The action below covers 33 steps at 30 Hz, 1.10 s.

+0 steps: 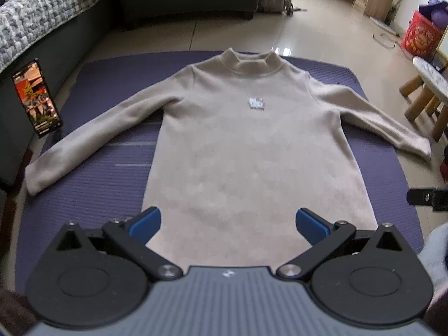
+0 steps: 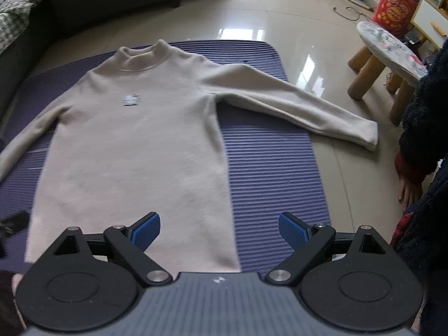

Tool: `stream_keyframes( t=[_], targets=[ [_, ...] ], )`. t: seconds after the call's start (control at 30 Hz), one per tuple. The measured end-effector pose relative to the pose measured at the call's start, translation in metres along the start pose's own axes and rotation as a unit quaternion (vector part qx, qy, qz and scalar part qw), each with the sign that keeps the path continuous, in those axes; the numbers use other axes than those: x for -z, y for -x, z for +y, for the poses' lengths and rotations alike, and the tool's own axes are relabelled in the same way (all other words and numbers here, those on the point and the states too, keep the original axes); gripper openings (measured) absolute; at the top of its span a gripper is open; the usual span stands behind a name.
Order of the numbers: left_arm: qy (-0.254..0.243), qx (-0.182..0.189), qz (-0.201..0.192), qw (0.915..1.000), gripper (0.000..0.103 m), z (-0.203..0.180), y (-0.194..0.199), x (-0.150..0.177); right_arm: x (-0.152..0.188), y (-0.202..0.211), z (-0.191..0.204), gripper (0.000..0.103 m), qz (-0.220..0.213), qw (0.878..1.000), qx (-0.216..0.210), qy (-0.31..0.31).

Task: Fold clothes
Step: 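Move the right gripper toward the cuff of the beige shirt's sleeve, then grasp the sleeve cuff with the right gripper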

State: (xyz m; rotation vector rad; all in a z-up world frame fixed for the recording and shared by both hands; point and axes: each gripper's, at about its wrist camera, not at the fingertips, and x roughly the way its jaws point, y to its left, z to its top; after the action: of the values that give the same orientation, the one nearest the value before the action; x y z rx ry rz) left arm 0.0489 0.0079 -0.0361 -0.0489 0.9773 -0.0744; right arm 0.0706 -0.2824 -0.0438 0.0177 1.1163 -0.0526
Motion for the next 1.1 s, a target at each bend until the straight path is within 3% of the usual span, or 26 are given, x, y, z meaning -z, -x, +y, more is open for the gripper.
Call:
stream_keyframes(
  t=[0.17,0.4,0.47,0.57,0.7,0.9,1.0,1.1],
  targets=[
    [-0.007,0.011,-0.008,0.9999,0.103,0.014,-0.033,0.003,-0.016,-0.015,-0.039,0.092,-0.018,0.999,0.028,-0.029],
    [-0.016,0.098,0.034,0.9945,0.103,0.034,-0.062,-0.016,-0.047,-0.046,-0.114,0.092,-0.022,0.989,0.089,-0.116],
    [-0.039,0.092,0.033,0.9944,0.103,0.030,-0.070,-0.025,-0.052,-0.055,-0.124,0.092,-0.016,0.987,0.094,-0.133],
    [-0.073,0.065,0.000,0.9952,0.103,0.025,-0.084,-0.027,-0.067,-0.077,-0.145,0.092,-0.016,0.979,0.103,-0.175],
    [-0.089,-0.046,-0.094,0.9906,0.103,0.030,-0.106,-0.014,-0.082,-0.104,-0.160,0.092,-0.031,0.972,0.106,-0.210],
    [-0.070,-0.021,-0.067,0.9951,0.103,0.045,-0.133,-0.011,-0.092,-0.148,-0.183,0.092,-0.041,0.952,0.091,-0.290],
    [-0.077,-0.026,-0.084,0.9931,0.103,0.043,-0.138,-0.009,-0.097,-0.165,-0.193,0.092,-0.056,0.940,0.093,-0.324],
    [-0.085,-0.025,-0.114,0.9895,0.103,0.040,-0.141,-0.007,-0.095,-0.181,-0.208,0.085,-0.089,0.914,0.083,-0.386]
  ],
)
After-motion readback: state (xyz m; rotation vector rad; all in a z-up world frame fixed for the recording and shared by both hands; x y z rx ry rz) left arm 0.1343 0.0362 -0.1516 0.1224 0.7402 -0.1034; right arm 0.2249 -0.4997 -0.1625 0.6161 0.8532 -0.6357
